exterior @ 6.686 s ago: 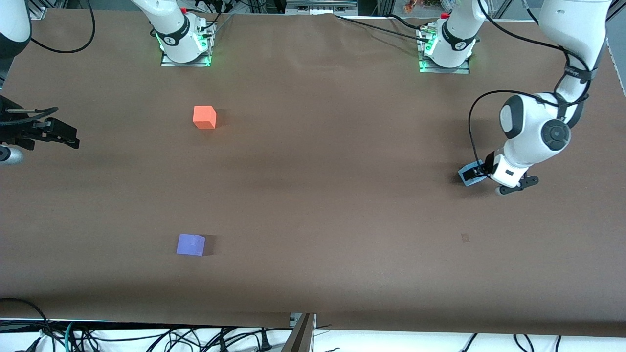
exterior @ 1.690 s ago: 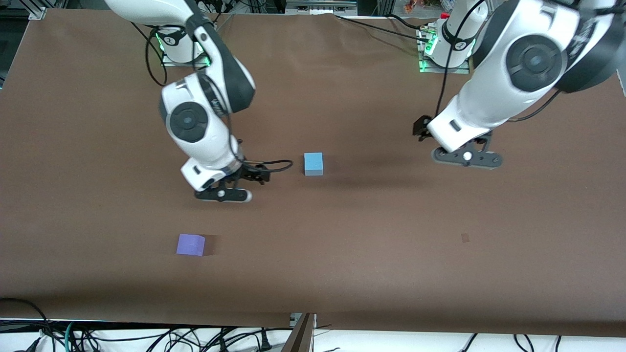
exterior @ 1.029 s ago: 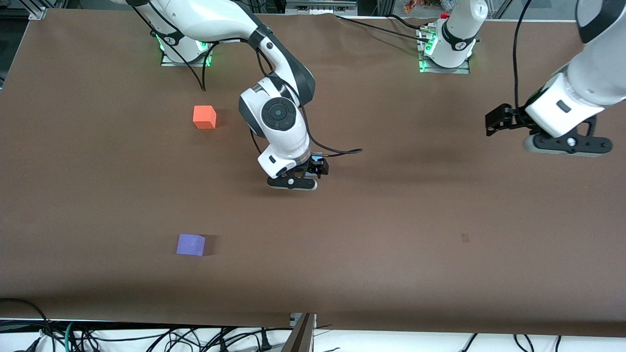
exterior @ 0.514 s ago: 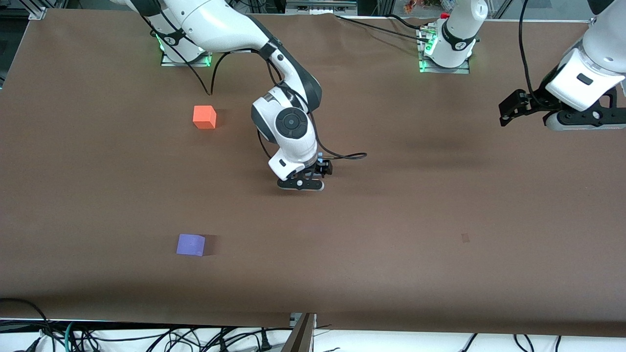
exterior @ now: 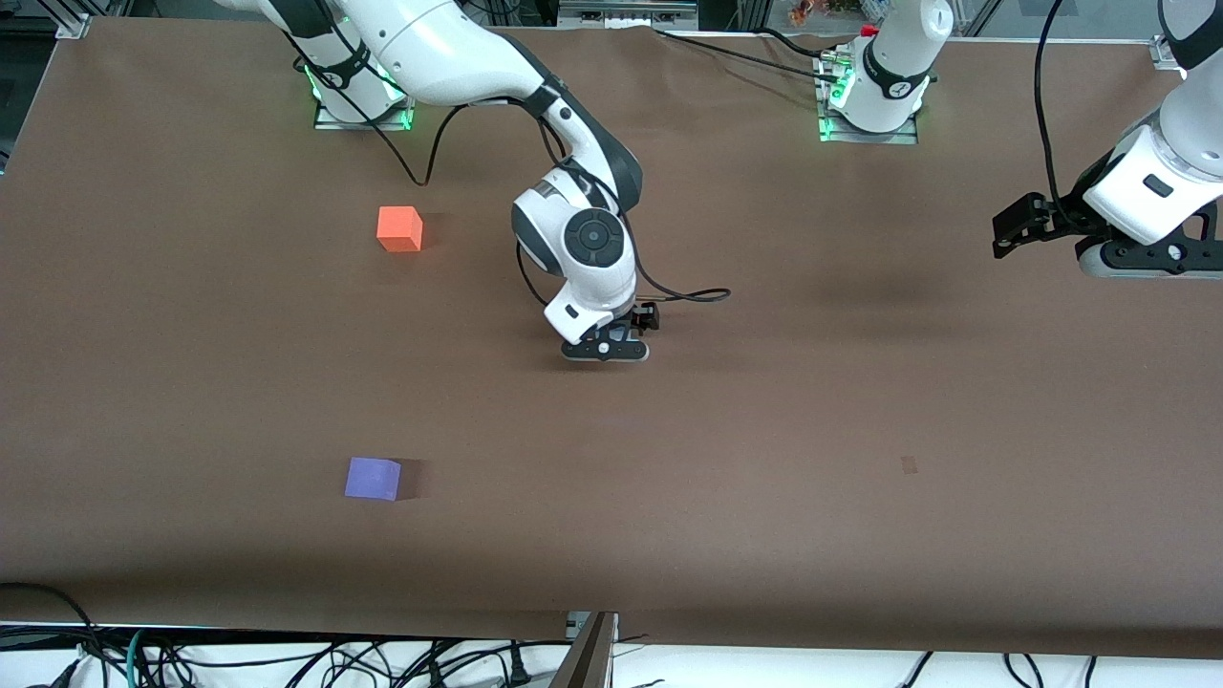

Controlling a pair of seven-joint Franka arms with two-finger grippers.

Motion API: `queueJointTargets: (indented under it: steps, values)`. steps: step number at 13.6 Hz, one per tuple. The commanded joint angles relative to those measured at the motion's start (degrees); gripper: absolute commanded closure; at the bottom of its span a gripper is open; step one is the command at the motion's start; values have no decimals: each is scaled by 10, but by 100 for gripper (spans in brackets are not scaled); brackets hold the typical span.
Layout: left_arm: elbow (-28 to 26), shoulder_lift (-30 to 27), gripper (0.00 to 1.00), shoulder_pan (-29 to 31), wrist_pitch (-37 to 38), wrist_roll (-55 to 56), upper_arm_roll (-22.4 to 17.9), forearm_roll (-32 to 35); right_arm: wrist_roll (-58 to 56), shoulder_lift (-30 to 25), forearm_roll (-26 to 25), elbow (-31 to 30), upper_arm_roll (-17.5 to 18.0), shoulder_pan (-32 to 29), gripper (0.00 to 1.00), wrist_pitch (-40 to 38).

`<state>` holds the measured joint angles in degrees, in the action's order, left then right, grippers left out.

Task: Place blue block between orange and purple blocks
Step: 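Grasp the blue cube with the right gripper while the left gripper withdraws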

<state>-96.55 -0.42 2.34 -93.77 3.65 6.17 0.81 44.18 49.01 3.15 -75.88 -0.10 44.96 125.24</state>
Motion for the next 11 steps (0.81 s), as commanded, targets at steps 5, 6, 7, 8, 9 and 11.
queueJointTargets:
  steps: [5, 6, 7, 8, 9, 11]
  values:
    - [1, -4, 0, 3, -2, -15, 1, -6, 3, 8, -4, 14, -7, 10, 1, -3]
    - [1, -4, 0, 4, -2, -17, 1, -6, 4, 8, -4, 12, -7, 11, 2, -3]
    - [1, -4, 0, 4, -2, -16, 0, -6, 2, 8, -4, 8, -7, 11, 14, -3]
    - [1, -4, 0, 4, -2, -15, 0, -6, -1, 8, -4, 7, -7, 11, 32, -4]
    - [1, -4, 0, 4, -1, -15, 1, -6, -1, 9, -3, 6, -6, 11, 42, -4]
    - [1, -4, 0, 4, -1, -14, 1, -6, -1, 8, -2, 2, -7, 10, 62, -5]
